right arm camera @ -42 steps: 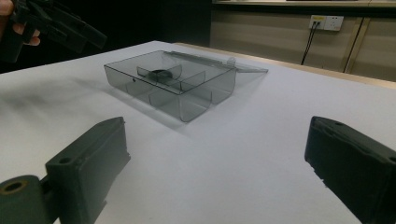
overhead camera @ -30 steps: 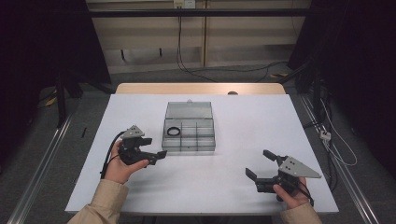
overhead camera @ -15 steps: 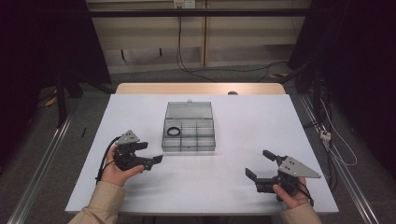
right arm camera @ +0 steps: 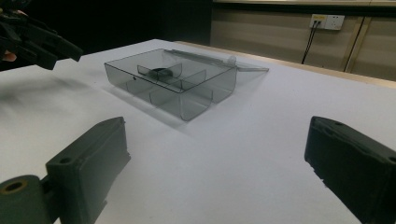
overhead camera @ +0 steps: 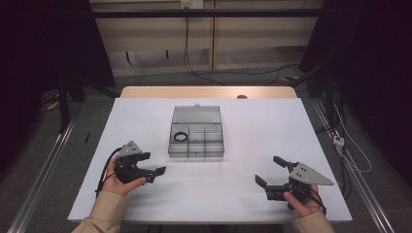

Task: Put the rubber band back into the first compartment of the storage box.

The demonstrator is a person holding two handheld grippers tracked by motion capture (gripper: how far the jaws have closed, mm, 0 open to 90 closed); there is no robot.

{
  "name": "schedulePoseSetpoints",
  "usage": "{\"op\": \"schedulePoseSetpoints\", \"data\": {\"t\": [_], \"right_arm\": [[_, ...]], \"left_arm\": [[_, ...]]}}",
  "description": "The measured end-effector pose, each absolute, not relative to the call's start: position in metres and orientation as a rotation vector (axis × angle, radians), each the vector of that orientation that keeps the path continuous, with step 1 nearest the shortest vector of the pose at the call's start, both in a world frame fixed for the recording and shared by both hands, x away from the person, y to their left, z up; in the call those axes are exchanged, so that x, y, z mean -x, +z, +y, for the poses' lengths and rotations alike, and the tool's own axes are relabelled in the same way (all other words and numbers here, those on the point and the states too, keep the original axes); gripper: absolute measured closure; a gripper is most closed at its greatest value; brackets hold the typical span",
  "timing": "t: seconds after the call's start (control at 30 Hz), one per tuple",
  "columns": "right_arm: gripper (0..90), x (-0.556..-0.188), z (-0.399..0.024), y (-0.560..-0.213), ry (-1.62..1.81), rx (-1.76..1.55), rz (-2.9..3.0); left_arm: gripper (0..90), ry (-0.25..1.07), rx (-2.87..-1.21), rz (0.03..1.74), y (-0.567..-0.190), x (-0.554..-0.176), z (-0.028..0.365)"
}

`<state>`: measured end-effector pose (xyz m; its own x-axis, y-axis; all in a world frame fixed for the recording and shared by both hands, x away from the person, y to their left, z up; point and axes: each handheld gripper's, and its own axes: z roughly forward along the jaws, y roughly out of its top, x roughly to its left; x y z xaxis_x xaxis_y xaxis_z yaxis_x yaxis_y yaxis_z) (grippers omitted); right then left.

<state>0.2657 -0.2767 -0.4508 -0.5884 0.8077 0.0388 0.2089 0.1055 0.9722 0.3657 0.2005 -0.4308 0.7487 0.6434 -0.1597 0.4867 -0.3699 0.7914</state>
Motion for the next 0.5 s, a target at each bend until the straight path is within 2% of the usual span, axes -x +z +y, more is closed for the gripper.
{"op": "schedulePoseSetpoints", "data": {"t": [0.5], "right_arm": [[5.6,-0.266,-0.2756,-0.4515,1.509,-0.987,1.883]], "left_arm": [[12.8,0.245,-2.04,0.86,-0.4401,-0.356,0.211]]}}
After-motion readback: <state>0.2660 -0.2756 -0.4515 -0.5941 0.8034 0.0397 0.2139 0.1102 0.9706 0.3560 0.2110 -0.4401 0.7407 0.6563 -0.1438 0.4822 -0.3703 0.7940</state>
